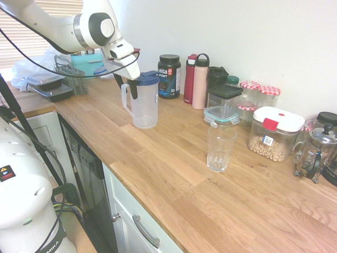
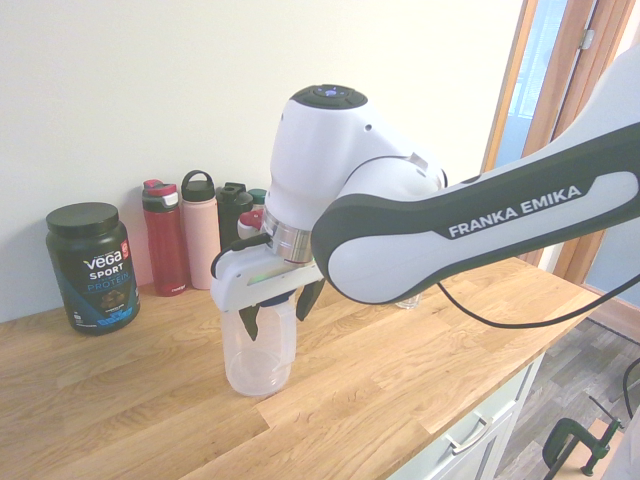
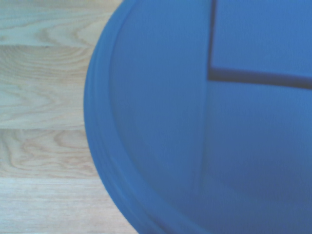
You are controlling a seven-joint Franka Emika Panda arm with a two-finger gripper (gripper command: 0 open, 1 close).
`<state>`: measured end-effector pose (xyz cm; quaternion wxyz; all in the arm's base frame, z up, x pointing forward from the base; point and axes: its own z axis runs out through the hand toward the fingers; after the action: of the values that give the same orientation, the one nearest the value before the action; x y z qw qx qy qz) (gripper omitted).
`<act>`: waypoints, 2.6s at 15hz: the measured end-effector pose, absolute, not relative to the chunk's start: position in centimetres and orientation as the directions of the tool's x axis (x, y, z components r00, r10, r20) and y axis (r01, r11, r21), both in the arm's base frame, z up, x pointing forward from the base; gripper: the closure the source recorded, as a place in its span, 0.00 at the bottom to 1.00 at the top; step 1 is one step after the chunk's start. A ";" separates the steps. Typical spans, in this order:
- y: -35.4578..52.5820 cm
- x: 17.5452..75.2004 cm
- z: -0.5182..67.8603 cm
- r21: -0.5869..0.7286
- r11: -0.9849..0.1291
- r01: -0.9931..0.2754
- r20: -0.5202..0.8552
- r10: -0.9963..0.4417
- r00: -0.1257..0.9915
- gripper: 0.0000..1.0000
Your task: Pour me some water
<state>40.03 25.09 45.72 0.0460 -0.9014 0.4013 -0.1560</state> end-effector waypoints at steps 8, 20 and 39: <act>24.2 40.5 44.0 -0.204 -0.676 -0.708 0.243 -0.735 0.633 1.00; 24.4 39.7 45.9 -0.231 -0.682 -0.694 0.248 -0.731 0.636 1.00; -16.7 21.6 58.8 -0.103 -0.910 -0.403 0.218 -0.416 0.883 1.00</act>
<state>21.57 -16.73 58.77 0.0275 -0.9699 0.2109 -0.1185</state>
